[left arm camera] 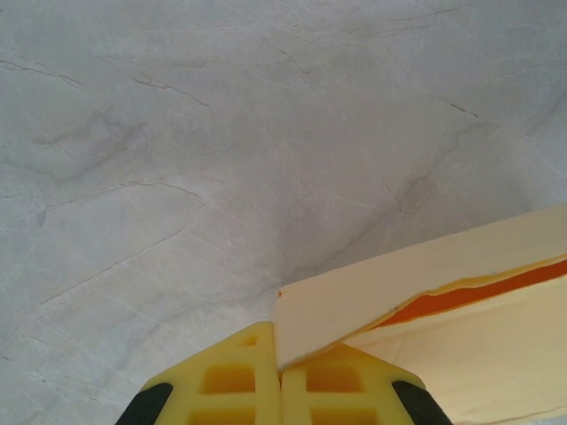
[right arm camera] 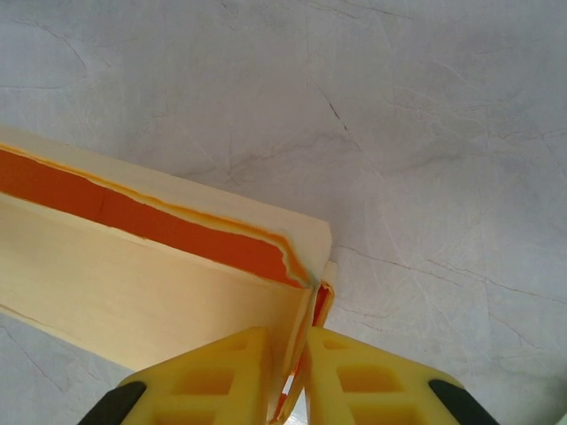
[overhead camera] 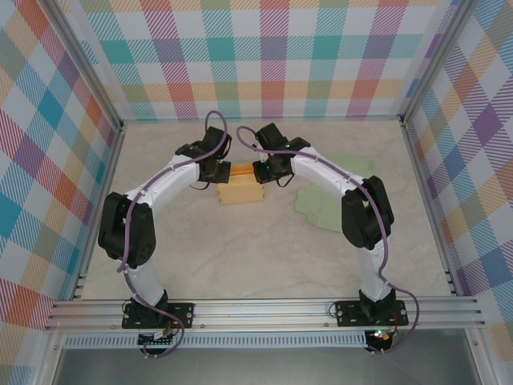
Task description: Fold the paper box
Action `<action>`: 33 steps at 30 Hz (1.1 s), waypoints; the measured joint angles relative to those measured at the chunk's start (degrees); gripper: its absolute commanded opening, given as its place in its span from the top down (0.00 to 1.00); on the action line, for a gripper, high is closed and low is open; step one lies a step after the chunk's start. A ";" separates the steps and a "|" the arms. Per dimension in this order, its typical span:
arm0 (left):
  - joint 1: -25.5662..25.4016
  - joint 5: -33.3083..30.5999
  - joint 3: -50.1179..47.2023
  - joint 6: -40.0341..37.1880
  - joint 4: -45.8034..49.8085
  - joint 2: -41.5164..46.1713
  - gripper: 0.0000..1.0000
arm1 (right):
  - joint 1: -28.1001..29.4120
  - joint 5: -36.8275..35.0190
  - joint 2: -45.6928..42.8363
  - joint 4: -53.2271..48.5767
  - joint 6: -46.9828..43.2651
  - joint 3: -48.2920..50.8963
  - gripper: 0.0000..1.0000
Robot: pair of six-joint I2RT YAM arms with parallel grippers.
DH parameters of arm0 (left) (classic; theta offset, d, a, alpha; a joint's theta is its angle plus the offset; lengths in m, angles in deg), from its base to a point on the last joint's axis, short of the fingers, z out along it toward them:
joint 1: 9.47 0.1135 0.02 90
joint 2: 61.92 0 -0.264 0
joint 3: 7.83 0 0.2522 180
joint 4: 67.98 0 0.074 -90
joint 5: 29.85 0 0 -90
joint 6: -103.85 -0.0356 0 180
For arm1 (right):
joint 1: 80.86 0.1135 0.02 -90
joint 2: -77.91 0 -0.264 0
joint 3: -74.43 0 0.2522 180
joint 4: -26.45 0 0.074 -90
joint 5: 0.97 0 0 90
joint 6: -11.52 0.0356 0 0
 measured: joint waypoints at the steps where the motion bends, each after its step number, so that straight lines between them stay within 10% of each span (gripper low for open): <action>1: 0.00 0.00 0.02 0.02 0.00 -0.04 0.96 | 0.00 0.00 0.00 -0.02 -0.20 0.02 0.82; 33: 0.07 -0.59 -2.75 1.55 -4.87 0.17 1.00 | 0.81 -1.66 0.02 -0.92 -0.66 0.02 0.84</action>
